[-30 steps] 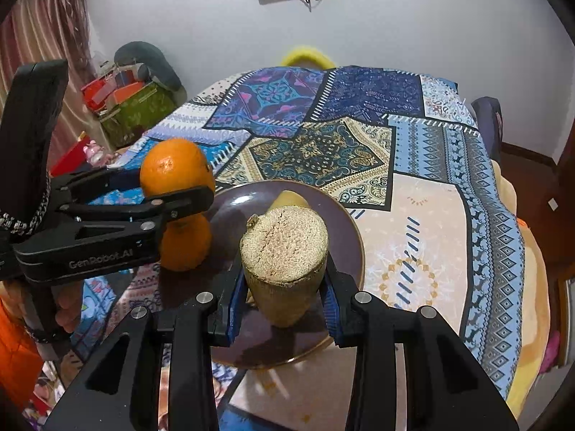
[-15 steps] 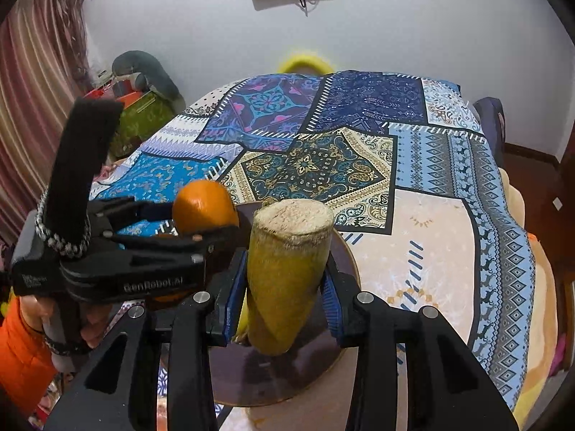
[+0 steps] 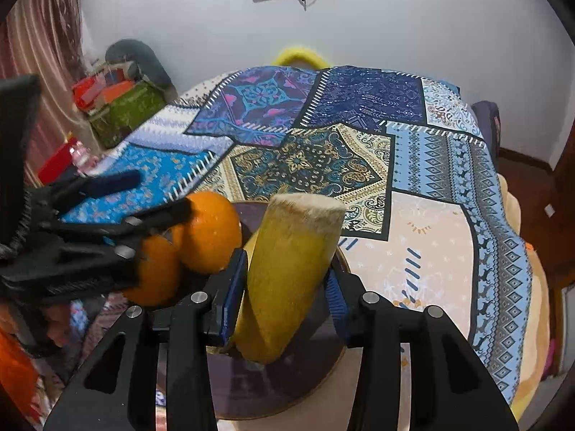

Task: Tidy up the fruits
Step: 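Lower the orange onto the plate with the left gripper while the right gripper places the corn cob, then open both grippers and withdraw them from the plate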

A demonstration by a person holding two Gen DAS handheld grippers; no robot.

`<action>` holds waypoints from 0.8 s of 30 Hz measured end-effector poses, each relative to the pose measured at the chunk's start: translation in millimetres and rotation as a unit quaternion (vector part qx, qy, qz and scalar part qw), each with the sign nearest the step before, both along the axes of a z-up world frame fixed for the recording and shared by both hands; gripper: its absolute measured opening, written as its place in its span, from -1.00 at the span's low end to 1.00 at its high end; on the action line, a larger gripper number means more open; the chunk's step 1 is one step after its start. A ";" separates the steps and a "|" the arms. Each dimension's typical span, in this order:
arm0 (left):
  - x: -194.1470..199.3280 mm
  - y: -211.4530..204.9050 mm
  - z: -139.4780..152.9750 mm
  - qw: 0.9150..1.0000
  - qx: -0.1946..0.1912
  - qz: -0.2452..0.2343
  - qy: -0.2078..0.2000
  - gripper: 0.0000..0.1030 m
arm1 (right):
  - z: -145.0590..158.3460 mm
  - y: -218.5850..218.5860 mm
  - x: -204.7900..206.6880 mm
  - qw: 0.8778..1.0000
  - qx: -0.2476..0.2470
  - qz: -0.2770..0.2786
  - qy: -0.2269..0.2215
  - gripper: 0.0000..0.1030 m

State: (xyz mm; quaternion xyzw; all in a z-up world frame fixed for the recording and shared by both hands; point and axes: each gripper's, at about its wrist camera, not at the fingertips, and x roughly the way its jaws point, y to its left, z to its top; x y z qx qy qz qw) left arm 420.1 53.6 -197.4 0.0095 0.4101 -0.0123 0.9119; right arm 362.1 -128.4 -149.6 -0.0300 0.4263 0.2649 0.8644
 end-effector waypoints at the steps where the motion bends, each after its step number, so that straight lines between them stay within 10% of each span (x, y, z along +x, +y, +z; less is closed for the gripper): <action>1: -2.8 3.2 1.2 1.000 -0.001 0.002 -0.001 0.54 | -1.5 0.2 0.6 1.000 -0.002 0.000 0.002 -0.20; 24: -97.6 -5.2 51.8 0.999 -0.010 -0.002 -0.030 0.54 | 50.8 -15.1 -71.2 0.999 -0.016 -0.001 -0.037 -0.18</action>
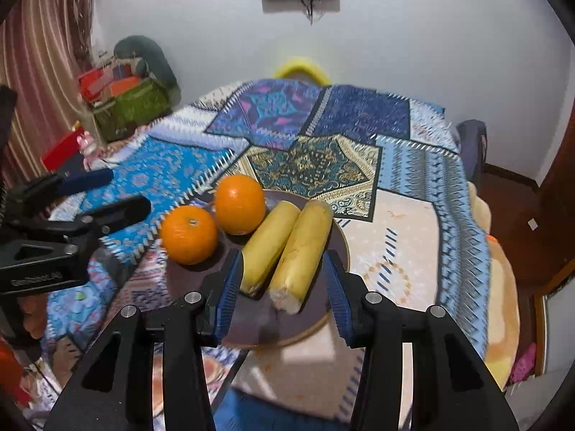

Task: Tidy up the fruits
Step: 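Open both grippers and withdraw them from the plate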

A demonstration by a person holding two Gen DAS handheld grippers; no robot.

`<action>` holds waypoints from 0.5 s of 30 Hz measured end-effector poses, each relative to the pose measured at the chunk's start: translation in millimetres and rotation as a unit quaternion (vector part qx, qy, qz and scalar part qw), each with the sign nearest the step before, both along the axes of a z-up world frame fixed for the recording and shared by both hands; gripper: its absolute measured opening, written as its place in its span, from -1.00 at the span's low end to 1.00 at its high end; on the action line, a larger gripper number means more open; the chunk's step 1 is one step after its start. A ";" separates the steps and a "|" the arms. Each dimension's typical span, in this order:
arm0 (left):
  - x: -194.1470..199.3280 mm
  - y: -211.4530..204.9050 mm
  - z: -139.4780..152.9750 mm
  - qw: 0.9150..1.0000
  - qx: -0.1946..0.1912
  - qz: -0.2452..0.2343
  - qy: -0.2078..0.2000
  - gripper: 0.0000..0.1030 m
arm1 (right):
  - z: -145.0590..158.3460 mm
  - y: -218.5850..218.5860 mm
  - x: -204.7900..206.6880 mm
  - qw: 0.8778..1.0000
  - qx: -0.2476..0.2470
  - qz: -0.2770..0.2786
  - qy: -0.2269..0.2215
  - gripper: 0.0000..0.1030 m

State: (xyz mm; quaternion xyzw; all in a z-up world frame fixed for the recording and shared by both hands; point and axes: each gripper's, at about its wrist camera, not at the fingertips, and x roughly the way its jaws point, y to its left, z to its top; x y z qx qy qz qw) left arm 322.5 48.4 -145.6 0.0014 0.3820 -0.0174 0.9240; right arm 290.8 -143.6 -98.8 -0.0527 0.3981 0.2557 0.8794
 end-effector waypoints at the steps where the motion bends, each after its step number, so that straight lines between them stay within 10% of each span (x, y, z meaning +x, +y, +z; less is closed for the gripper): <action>1: -7.4 0.0 3.4 1.000 0.000 0.000 -0.001 0.54 | 5.6 -2.7 -6.6 1.000 0.003 -0.003 -0.004 -0.17; 15: -109.9 -0.9 34.1 1.000 0.001 -0.012 -0.005 0.62 | 50.9 -40.1 -90.2 0.998 0.024 -0.040 -0.037 -0.12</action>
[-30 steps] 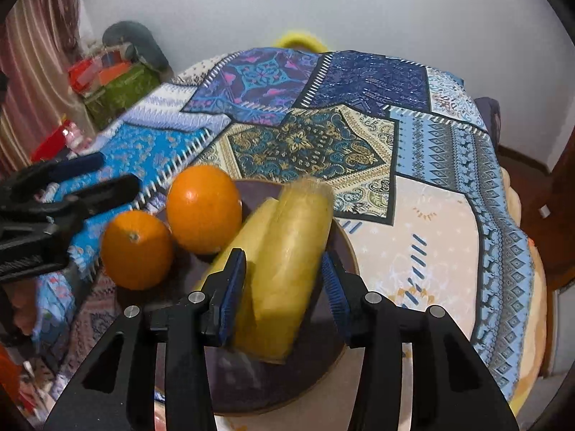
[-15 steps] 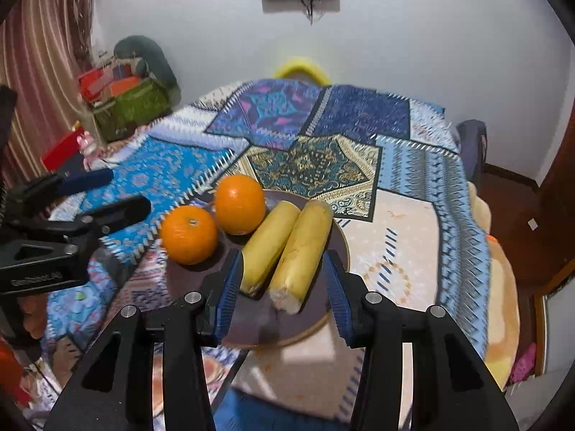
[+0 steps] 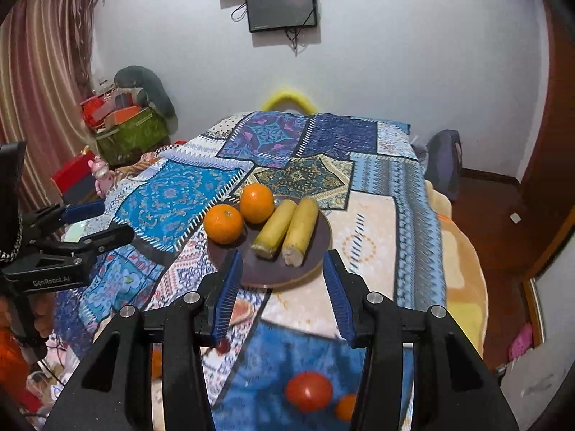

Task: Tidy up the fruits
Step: 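Open both grippers and withdraw them from the plate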

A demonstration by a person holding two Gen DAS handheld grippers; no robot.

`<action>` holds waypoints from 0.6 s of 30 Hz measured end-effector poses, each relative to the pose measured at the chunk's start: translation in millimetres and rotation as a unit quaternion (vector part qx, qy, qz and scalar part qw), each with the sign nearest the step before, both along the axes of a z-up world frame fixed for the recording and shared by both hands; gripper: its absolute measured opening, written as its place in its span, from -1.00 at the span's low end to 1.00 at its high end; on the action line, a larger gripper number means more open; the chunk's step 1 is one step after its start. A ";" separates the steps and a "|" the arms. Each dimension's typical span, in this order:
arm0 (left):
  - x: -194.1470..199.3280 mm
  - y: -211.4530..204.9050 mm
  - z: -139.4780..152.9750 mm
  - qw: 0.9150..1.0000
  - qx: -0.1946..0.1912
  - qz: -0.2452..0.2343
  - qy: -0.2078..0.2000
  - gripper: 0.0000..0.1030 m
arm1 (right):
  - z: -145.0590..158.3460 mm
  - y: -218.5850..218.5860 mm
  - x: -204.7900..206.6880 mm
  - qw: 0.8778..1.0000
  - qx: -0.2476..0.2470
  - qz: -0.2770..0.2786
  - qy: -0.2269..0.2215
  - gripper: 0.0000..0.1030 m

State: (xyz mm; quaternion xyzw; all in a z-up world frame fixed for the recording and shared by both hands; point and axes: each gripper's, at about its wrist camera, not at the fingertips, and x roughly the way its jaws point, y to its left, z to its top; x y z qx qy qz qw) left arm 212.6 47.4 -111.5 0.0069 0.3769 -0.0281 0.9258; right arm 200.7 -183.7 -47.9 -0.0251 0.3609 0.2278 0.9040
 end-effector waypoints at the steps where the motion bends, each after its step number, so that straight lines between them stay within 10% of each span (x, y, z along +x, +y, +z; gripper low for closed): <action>1: -5.0 -1.7 -0.7 1.000 0.000 -0.002 0.002 0.62 | 0.2 -3.9 -4.6 1.000 -0.001 -0.004 -0.001 -0.10; 18: -16.1 -37.5 -66.3 0.995 -0.007 -0.048 0.089 0.60 | -52.2 -49.3 -33.7 0.996 0.007 -0.046 0.076 -0.05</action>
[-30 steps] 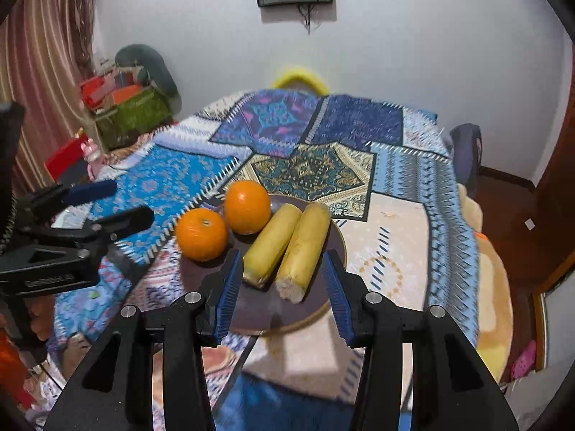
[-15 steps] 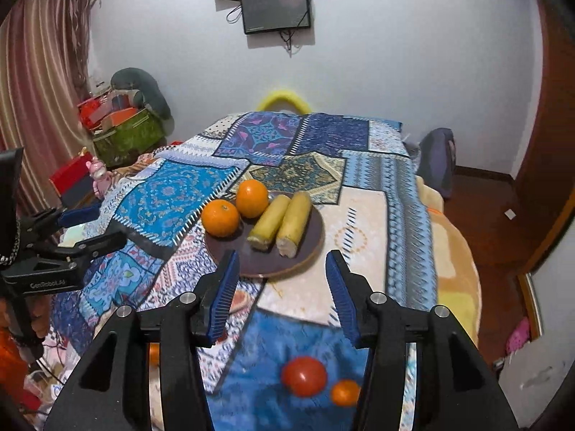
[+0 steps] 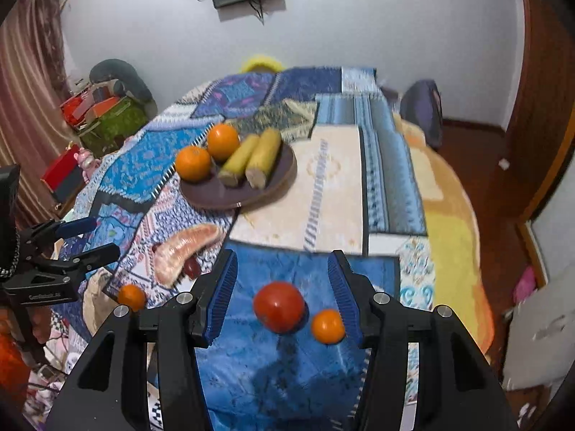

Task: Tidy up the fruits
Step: 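Open both grippers and withdraw them from the plate, then grasp the peeled grapefruit piece with the left gripper while the right gripper grasps the red tomato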

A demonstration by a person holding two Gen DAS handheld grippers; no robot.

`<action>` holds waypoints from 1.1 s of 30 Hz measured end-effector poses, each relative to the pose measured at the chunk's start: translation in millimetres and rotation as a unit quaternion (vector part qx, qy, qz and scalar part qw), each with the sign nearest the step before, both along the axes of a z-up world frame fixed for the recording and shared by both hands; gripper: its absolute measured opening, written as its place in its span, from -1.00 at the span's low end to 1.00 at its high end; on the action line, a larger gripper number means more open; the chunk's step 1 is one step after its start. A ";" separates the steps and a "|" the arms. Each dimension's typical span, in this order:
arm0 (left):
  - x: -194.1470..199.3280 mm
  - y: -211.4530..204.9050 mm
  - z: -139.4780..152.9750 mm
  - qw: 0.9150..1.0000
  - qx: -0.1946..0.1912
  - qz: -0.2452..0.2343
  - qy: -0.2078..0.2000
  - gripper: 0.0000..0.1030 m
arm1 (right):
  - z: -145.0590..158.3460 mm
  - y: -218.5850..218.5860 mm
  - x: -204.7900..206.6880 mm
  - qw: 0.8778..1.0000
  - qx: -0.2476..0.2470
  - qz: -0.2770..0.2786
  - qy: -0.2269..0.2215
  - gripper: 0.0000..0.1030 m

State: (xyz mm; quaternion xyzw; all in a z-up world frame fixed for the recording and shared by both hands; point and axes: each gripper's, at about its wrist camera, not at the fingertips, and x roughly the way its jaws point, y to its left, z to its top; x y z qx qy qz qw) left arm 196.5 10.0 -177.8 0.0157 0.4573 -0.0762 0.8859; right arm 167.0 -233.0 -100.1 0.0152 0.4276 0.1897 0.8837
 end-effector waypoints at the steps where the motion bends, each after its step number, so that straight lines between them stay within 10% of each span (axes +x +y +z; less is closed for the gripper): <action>1: 2.6 -0.9 -3.5 1.000 -0.001 -0.001 0.004 0.56 | -4.0 -1.0 0.7 1.000 0.003 -0.001 0.007 -0.05; 8: 28.7 -12.9 -34.2 0.999 0.018 -0.021 0.040 0.12 | -24.1 3.0 14.8 0.999 0.011 0.005 0.036 -0.05; 33: 81.5 -27.2 -76.6 0.996 -0.007 -0.041 0.078 -0.12 | -79.9 29.6 21.7 0.989 -0.038 0.093 0.112 0.00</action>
